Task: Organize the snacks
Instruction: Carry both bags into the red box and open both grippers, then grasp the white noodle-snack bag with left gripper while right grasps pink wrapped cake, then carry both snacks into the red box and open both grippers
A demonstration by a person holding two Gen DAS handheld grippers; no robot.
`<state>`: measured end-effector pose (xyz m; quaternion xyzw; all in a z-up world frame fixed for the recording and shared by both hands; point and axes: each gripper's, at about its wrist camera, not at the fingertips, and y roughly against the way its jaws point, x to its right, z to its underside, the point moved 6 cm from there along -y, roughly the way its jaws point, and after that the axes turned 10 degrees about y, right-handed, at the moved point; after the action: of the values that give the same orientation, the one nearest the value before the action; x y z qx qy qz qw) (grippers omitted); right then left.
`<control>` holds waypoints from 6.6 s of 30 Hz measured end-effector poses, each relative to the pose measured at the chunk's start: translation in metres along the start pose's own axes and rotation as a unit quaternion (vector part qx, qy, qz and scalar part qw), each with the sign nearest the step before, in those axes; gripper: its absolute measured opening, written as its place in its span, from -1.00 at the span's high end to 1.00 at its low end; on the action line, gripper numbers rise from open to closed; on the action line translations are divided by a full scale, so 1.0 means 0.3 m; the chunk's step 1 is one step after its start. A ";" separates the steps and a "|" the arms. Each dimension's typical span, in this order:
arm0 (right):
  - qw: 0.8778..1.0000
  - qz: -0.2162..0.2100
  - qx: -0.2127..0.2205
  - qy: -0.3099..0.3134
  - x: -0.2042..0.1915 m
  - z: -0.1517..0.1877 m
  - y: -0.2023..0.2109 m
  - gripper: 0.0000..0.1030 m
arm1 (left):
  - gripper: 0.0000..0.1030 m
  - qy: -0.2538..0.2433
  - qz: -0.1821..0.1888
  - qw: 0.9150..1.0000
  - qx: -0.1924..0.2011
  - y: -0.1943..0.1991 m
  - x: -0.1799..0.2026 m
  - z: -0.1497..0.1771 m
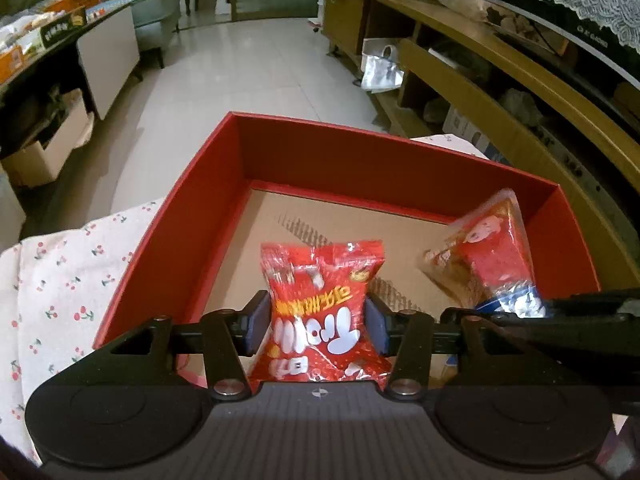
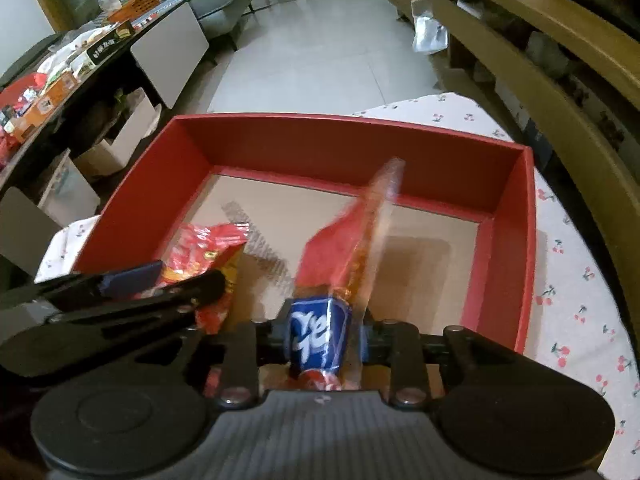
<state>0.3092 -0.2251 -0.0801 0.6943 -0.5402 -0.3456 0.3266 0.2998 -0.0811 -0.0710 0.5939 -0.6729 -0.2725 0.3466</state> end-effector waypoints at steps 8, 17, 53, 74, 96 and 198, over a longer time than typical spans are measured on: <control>1.000 0.018 0.024 0.008 0.000 -0.005 0.081 -0.19 | -0.46 0.000 -0.008 1.000 0.022 0.083 -0.019 -0.029; 0.999 0.017 0.045 0.018 -0.057 0.047 0.232 -0.26 | -0.56 0.013 -0.021 1.000 0.018 0.260 -0.141 0.049; 0.997 -0.036 -0.068 -0.030 -0.038 0.366 0.252 -0.37 | 0.01 -0.032 0.008 0.998 -0.061 0.248 -0.116 0.290; 0.992 0.014 -0.079 0.092 -0.147 0.441 0.224 -0.38 | -0.02 -0.074 0.009 0.992 -0.104 0.252 -0.063 0.471; 0.990 0.026 -0.078 0.112 -0.160 0.681 0.359 -0.50 | -0.62 -0.100 0.001 0.989 -0.111 0.328 -0.012 0.670; 0.988 0.128 0.063 0.054 0.009 0.001 0.194 -0.38 | 0.16 -0.061 -0.022 0.997 0.048 0.071 0.131 -0.011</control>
<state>0.2788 -0.2396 -0.0325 0.6564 -0.6268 -0.2283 0.3524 0.2875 -0.1167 -0.0469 0.6066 -0.6919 -0.2830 0.2704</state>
